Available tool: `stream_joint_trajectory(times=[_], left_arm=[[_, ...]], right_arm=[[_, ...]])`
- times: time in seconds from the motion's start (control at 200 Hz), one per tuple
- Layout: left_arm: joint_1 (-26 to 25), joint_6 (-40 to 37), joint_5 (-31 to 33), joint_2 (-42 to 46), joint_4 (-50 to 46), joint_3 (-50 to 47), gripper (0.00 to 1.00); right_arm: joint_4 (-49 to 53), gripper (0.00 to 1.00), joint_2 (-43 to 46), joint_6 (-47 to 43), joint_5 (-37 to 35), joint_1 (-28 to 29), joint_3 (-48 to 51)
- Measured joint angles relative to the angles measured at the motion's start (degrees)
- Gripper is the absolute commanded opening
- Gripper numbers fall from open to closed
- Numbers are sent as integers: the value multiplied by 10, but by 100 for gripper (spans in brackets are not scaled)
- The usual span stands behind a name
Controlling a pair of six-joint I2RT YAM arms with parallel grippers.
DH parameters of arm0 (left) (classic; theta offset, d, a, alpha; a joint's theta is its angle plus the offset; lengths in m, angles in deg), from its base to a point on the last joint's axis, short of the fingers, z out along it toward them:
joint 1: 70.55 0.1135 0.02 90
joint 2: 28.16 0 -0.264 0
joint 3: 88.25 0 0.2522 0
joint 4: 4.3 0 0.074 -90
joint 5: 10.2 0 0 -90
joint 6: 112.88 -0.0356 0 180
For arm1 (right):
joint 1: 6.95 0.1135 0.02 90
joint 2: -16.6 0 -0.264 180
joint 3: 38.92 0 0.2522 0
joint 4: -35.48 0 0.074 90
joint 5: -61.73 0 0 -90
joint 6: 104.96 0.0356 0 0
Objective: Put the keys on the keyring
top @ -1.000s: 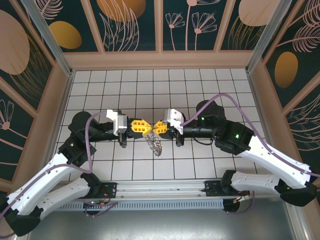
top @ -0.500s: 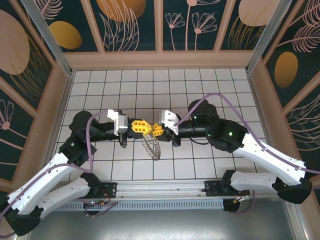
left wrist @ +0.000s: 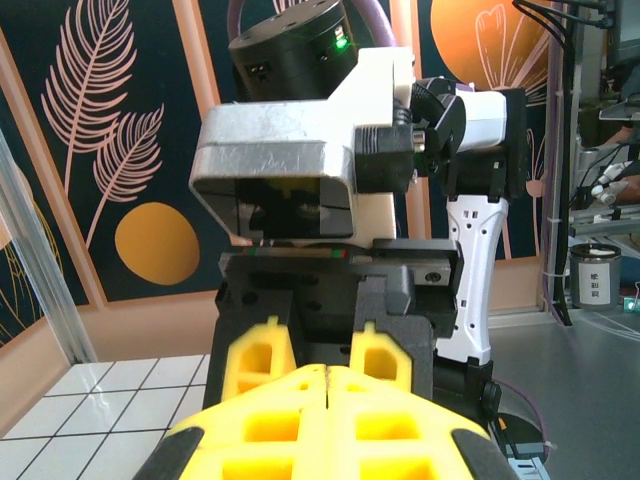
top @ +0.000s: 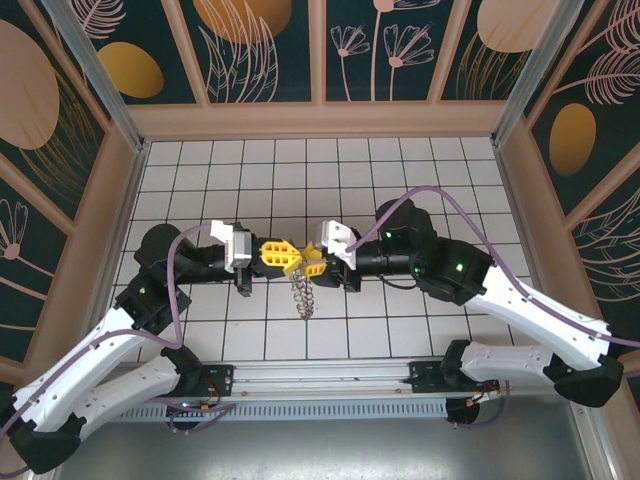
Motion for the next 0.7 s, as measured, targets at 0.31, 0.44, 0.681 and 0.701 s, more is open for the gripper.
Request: stream_joint_trajectory(times=[0.31, 0.44, 0.681, 0.701], left_arm=[[0, 0, 0, 0, 0, 0, 0], [0, 0, -1, 0, 0, 0, 0], [0, 0, -4, 0, 0, 0, 0], [0, 0, -4, 0, 0, 0, 0]], right_arm=[[-27, 34, 61, 15, -7, 0, 20], [-41, 30, 61, 15, -7, 0, 25], [-69, 26, 53, 14, -7, 0, 30], [-71, 27, 51, 14, -7, 0, 30]])
